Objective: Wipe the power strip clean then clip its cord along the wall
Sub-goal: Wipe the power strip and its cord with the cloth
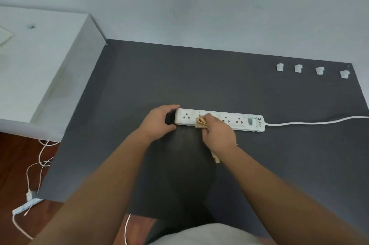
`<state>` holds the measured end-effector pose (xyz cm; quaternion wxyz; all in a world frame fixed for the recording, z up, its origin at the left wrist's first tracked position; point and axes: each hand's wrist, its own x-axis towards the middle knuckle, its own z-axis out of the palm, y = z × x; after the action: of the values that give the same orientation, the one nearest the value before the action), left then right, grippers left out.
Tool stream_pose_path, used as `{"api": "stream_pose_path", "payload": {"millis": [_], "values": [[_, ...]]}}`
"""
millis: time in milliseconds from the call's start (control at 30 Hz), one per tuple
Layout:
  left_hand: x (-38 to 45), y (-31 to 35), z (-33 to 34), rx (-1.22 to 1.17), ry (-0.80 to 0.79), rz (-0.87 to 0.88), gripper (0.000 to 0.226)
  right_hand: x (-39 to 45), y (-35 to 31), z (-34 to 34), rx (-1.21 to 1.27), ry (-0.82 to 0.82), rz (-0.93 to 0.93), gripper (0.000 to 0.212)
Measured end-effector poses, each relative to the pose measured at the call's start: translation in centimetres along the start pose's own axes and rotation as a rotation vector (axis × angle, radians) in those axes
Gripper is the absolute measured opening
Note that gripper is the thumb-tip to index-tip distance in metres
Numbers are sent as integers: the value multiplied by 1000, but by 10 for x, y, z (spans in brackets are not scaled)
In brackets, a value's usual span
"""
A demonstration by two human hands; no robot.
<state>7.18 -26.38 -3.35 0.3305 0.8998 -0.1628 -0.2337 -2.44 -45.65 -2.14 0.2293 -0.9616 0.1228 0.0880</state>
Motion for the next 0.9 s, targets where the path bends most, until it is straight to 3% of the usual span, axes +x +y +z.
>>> {"api": "stream_pose_path", "payload": {"millis": [133, 267, 400, 467, 600, 800, 900], "values": [[3, -8, -4, 14, -45, 68, 72, 9, -43, 20, 7, -34, -88, 25], [10, -19, -9, 77, -98, 120, 69, 7, -49, 16, 78, -107, -191, 12], [15, -25, -14, 181, -130, 148, 74, 3, 3, -14, 147, 155, 131, 1], [16, -25, -12, 181, -152, 158, 75, 2, 19, -19, 99, 170, 221, 2], [17, -24, -10, 165, -127, 164, 76, 10, -9, 2, 35, 96, 117, 8], [22, -29, -14, 143, -157, 174, 76, 15, -51, 17, 173, -14, -17, 11], [24, -29, -16, 157, -162, 182, 75, 16, -31, 2, 200, 138, 102, 14]]}}
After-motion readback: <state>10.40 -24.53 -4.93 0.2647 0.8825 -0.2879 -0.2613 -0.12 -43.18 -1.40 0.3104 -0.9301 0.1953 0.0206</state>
